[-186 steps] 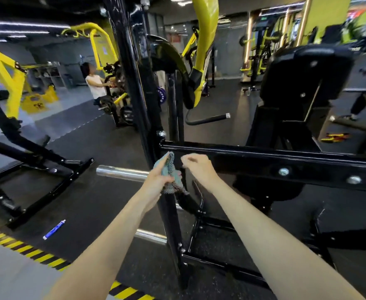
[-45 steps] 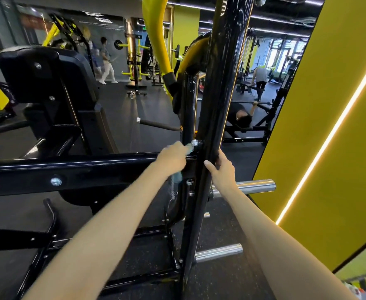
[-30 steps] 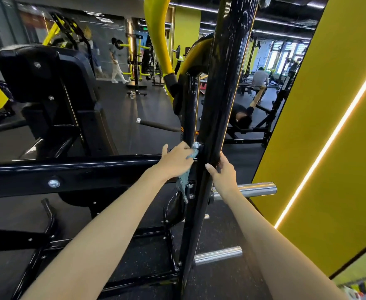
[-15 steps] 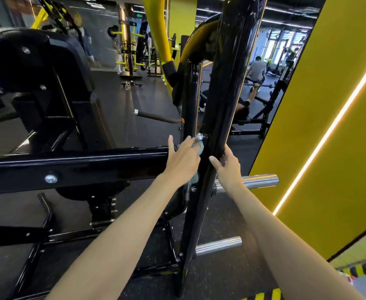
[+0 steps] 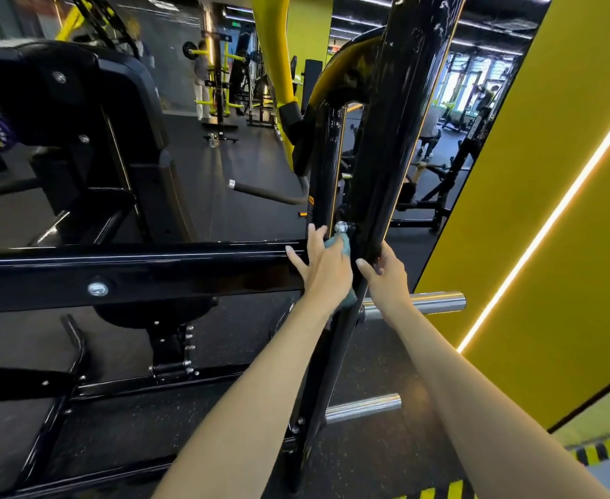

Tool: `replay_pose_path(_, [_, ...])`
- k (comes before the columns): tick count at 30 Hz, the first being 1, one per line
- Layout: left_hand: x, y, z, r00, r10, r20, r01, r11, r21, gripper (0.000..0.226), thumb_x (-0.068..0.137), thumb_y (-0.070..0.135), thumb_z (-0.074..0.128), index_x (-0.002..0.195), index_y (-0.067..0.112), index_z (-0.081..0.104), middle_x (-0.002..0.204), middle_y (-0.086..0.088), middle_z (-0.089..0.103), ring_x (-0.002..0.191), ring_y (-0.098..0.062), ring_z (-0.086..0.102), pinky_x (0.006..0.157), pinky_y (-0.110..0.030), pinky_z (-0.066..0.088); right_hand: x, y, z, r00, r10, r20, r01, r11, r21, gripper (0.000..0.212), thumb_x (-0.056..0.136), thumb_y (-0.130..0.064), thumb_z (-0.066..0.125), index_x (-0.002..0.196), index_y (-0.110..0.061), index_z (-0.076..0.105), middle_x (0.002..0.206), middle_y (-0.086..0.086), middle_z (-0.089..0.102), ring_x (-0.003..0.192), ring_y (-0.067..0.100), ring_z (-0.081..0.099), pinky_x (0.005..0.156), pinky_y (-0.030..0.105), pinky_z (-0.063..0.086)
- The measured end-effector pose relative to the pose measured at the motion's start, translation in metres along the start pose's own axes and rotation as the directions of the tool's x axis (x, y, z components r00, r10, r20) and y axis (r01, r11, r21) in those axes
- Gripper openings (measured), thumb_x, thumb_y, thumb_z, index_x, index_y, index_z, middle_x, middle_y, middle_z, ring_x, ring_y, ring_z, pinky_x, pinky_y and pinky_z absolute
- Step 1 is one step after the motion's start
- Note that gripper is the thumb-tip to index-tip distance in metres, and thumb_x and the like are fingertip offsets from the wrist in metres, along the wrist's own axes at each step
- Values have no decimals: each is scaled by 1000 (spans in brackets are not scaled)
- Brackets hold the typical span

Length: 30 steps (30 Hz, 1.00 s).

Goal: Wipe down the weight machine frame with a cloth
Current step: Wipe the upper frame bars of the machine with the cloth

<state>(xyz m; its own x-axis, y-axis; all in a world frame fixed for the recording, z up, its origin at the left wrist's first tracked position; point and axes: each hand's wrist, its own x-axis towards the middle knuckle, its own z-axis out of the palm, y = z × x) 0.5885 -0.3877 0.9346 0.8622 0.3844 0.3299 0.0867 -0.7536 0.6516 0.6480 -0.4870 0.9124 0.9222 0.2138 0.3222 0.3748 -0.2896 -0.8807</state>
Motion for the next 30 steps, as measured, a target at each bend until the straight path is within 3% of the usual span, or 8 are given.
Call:
replay_pose_path(6, [-19,-25,-11,984,134,115,-122,987,-103,35,98,6,37,121,18,61,150,4,26,145,-10,8,112,-34,-21,1,-1,-6,999,18,27,-17,999,-28,47,92,-11,61,137,-21,50,117,-5,66,110,10,60,99,31,47])
replay_pose_path(8, [-31,-26,-19,986,51,161,-13,973,-232,40,96,5,33,120,19,61,138,4,39,132,-14,30,116,-37,10,1,-2,-6,999,25,35,-25,999,-21,47,92,-9,60,136,-20,51,117,-4,66,109,11,60,100,34,47])
replay_pose_path(10, [-25,-19,-37,974,-115,194,189,887,-422,29,90,7,34,84,14,62,91,0,57,85,-11,53,71,-21,42,1,-3,-6,999,24,32,-24,1000,0,46,92,-7,60,135,-20,52,116,-4,67,108,12,61,100,34,47])
replay_pose_path(13, [-7,-16,-59,917,-265,299,386,777,-498,35,83,2,43,56,19,27,52,4,25,46,-10,24,46,-25,16,1,-3,-6,999,24,39,-25,1000,13,45,93,-6,59,135,-19,52,116,-4,66,109,11,60,98,29,46])
replay_pose_path(16, [3,-10,-67,904,-239,355,401,761,-510,29,82,3,49,58,16,39,59,-3,33,54,-15,31,53,-28,20,1,-2,-7,999,0,48,0,1000,7,43,93,-6,59,134,-17,52,114,-5,66,105,5,60,87,16,45])
replay_pose_path(20, [24,-12,-65,935,-324,146,326,617,-716,15,84,0,59,94,5,70,88,-11,64,79,-21,57,68,-27,43,1,-1,-7,999,-17,49,17,1000,6,40,93,-5,59,131,-16,54,111,-5,67,102,6,61,78,10,42])
replay_pose_path(24, [51,-11,-49,923,-375,-82,270,787,-556,35,91,4,53,125,8,59,124,-8,58,116,-22,51,86,-26,40,0,-1,-6,998,-24,54,25,1000,-18,41,93,-5,59,132,-15,53,115,-4,66,101,-2,59,77,5,44])
replay_pose_path(30, [63,21,-24,972,-202,-119,112,845,-523,29,93,12,51,115,17,69,108,-7,69,107,-26,59,94,-35,48,2,-1,-6,999,-36,32,37,999,-35,47,92,-5,61,137,-12,49,118,2,66,106,10,62,98,39,49])
